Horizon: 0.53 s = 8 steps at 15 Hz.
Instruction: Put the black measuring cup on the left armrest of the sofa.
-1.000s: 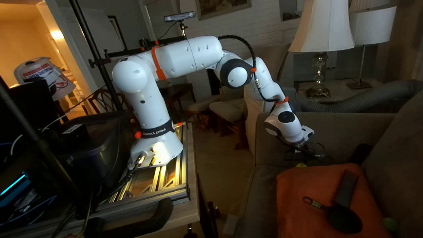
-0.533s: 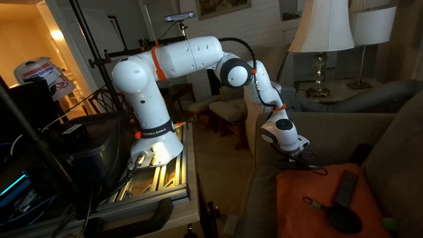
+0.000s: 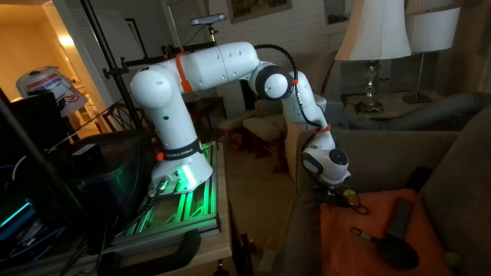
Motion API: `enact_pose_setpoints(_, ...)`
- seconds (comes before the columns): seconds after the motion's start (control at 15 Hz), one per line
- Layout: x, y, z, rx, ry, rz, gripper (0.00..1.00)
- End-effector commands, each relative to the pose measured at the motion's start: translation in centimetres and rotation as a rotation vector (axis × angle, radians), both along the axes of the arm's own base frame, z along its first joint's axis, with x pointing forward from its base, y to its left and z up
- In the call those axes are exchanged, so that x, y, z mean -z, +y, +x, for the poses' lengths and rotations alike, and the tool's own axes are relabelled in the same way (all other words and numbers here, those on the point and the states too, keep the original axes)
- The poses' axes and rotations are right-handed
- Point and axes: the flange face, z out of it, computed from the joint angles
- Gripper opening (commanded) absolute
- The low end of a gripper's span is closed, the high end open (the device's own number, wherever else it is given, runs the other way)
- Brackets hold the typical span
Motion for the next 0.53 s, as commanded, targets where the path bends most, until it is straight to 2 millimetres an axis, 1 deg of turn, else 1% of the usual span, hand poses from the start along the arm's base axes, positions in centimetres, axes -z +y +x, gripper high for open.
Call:
enact_pose_setpoints(0.0,-1.1,-1.0,2.2,-0.008,-0.042,-0.029,0.00)
enact_pose_setpoints(0.07,-1.2,-1.4,3.3,-0.002,-0.067,-0.047,0.00)
enact_pose_setpoints(0.2,-3.3,-2.3,5.4,0.015,-0.135,-0.089,0.00)
enact_pose_setpoints(0.47,-9.2,-5.1,9.7,0.051,-0.303,-0.225,0.00)
